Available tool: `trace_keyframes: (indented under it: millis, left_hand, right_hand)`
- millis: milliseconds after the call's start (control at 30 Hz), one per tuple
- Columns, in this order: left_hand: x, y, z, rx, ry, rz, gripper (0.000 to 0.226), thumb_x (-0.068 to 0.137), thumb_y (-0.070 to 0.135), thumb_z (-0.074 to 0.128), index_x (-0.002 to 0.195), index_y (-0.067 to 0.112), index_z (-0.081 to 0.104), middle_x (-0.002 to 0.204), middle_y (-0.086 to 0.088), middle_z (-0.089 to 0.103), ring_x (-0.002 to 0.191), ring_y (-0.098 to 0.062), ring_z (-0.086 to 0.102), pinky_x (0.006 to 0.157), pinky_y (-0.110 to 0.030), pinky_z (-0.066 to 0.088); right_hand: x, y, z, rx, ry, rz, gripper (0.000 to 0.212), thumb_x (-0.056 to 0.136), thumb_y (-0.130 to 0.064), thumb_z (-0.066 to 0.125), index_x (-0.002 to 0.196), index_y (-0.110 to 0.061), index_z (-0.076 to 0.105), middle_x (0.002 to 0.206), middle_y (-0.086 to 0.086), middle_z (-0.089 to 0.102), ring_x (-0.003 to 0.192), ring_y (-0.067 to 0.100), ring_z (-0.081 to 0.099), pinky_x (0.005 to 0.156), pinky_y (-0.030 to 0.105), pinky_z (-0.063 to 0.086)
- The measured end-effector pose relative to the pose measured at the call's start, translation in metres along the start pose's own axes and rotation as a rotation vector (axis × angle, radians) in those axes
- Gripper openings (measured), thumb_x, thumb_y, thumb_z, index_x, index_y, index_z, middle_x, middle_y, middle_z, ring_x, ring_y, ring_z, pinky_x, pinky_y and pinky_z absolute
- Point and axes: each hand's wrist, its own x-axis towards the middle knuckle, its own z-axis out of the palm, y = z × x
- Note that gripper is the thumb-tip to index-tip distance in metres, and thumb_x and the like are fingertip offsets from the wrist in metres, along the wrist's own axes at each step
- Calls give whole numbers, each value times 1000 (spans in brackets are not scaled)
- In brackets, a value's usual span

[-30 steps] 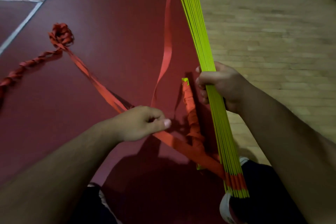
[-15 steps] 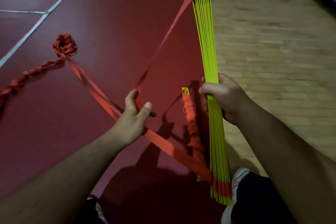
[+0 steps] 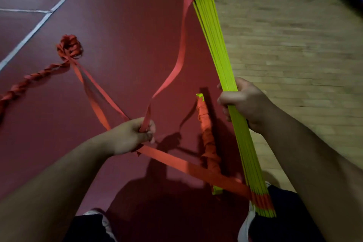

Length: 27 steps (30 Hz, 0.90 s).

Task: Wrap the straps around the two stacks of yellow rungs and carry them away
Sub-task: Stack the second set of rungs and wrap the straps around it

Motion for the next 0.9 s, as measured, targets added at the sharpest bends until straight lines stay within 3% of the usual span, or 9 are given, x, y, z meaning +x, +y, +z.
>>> trace_keyframes:
  millis: [100,200,300,433,533,633,700,800,900]
  left_hand:
    - [-4,5,4,-172,-47,-58,32,72,21,56,97,2,49,72,0,68,57,-20,45,46,-24,39]
    - [-4,5,9,-185,-154,-94,76,77,76,42,82,1,54,72,-1,70,63,-20,51,49,-26,32]
    - [-3,-6,9,-287,-172,-61,90,76,92,25,72,4,44,79,-19,69,70,-28,52,49,-29,27]
    - [7,-14,9,-388,-142,-83,82,82,89,22,70,9,41,83,-28,66,54,-25,41,44,-28,29]
    - [19,-17,5,-459,-36,-177,85,88,83,9,67,7,41,65,-30,61,58,-26,48,45,-30,36]
    - [6,-9,8,-362,-222,-103,108,66,99,11,68,-1,53,59,-25,42,70,-31,59,53,-30,37]
    - [-6,-2,8,-354,-263,-86,113,68,95,2,70,-1,62,59,-18,38,67,-29,55,56,-29,38]
    - [-5,2,9,-327,-242,-68,103,78,84,1,65,2,61,60,-15,39,55,-23,44,54,-32,33]
    - [-7,1,9,-152,-193,-78,81,85,80,19,64,11,54,62,-12,43,59,-22,38,58,-34,30]
  right_hand:
    - [-1,3,3,-101,14,-5,28,59,-12,67,85,-12,57,62,10,50,45,21,45,44,29,37]
    - [-1,7,4,-112,19,8,24,60,-12,67,83,-14,58,62,10,51,46,21,46,44,29,37]
    - [-2,6,2,-102,21,5,18,72,-1,68,81,-13,58,55,4,52,42,17,46,42,24,36]
    - [-3,2,-1,-51,25,9,19,79,8,62,85,-10,57,57,5,53,40,14,49,40,24,39]
    - [-2,1,-4,-11,37,18,20,81,7,62,87,-11,57,63,7,52,44,16,48,43,27,41]
    - [0,2,-6,-5,46,23,19,80,5,62,85,-12,56,66,10,50,46,19,47,45,30,42]
    - [0,2,-7,-2,52,26,19,80,5,62,85,-12,56,67,12,50,46,20,47,44,30,42]
    - [0,3,-7,-4,54,21,18,80,5,63,85,-11,56,67,12,50,46,20,47,44,30,41]
    - [1,3,-7,-11,57,12,18,80,5,63,84,-11,57,66,10,52,47,19,49,43,30,42]
